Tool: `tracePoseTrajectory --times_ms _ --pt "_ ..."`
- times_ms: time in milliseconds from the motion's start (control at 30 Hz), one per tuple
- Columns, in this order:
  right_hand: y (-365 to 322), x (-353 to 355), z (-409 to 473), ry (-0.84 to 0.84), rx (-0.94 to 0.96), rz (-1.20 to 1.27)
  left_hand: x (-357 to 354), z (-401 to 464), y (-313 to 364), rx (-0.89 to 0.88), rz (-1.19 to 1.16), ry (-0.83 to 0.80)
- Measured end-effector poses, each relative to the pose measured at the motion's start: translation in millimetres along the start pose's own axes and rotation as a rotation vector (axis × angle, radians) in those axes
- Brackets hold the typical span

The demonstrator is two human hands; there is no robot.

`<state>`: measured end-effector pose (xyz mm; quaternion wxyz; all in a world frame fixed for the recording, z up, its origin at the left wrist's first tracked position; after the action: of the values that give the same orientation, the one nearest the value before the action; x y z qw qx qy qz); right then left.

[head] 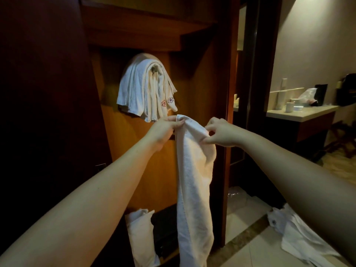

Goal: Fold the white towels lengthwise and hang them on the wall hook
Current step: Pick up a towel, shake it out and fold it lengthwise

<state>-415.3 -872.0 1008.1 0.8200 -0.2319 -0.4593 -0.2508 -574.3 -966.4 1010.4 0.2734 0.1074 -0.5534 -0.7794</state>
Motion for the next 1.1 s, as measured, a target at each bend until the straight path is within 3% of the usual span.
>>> tracePoseTrajectory --times_ms 300,367,500,733,833,933,1100 --pt "61.6 -22.4 -7.0 -0.135 0.044 -0.195 35.4 12.2 -21.2 0.103 -0.001 0.053" --pt "67.0 -15.3 -3.5 -0.052 0.015 -0.135 43.5 14.2 -27.3 0.115 0.02 0.054" --pt "63.8 13.3 5.4 0.281 -0.095 0.16 59.5 21.4 -28.8 0.126 -0.095 0.116" --pt "56.5 11.1 8.8 0.426 -0.216 0.37 61.6 19.1 -43.0 0.158 -0.171 0.115" --pt "57.5 4.9 10.9 0.293 -0.315 0.628 61.5 17.9 -47.2 0.185 -0.288 0.154" --pt "58.0 -5.1 12.0 0.156 -0.329 0.635 59.2 14.7 -51.9 0.198 -0.343 0.174" --pt "60.2 -11.6 8.2 0.198 -0.289 0.634 57.7 9.1 -50.2 0.191 -0.442 0.186"
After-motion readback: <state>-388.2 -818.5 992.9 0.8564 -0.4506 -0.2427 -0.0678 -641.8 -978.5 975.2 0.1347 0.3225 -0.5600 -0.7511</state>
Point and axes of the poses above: each hand's wrist, its own z-axis towards the middle knuckle, its own x-axis out of the back of the hand, y = z × x, the point moved 6 cm from there along z, towards the middle knuckle, and after that the axes turned 15 degrees about y, right-handed, at the moved point
